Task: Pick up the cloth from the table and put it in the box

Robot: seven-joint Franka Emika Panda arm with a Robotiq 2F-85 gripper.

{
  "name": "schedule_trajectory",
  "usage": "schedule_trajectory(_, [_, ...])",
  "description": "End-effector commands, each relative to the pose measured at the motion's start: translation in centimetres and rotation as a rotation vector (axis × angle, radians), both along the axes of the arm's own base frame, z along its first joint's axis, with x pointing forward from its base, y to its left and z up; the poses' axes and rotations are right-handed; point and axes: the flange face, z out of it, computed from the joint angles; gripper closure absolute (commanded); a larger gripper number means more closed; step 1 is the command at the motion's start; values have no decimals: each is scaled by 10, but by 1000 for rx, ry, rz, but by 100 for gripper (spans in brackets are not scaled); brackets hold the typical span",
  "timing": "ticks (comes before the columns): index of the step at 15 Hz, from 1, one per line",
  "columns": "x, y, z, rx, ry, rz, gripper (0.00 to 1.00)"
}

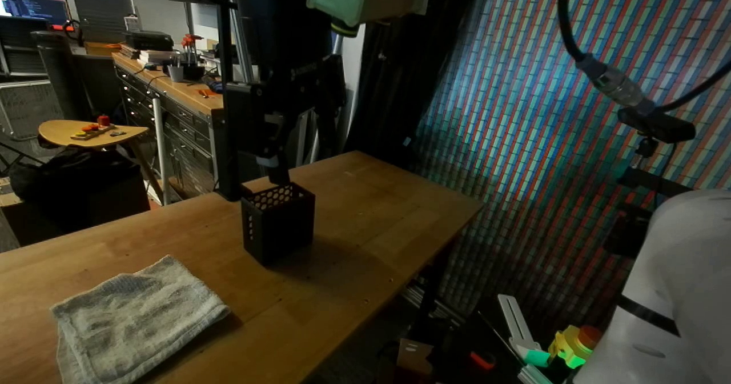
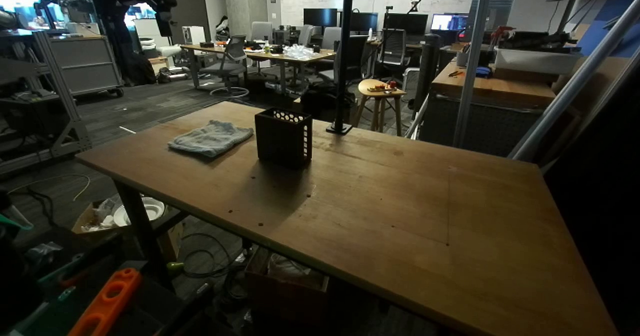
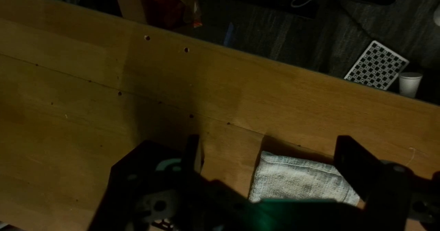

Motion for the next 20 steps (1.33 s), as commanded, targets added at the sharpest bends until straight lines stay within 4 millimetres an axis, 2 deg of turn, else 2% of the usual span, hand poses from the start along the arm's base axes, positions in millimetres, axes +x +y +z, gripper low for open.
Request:
schedule_trajectory(1, [22,23,-2,30,-48,33,0])
schedule_trajectory(8, [83,101,-13,155,-188,128,0])
schedule_trajectory(11, [110,125,-19,164,-242,161,0])
schedule_trajectory(13, [128,136,-23,157,-268,191,0])
schedule_trajectory(17, [166,140,-43,140,-287,238,0])
schedule_trajectory(20, [195,138,-71,153,-277,251,0])
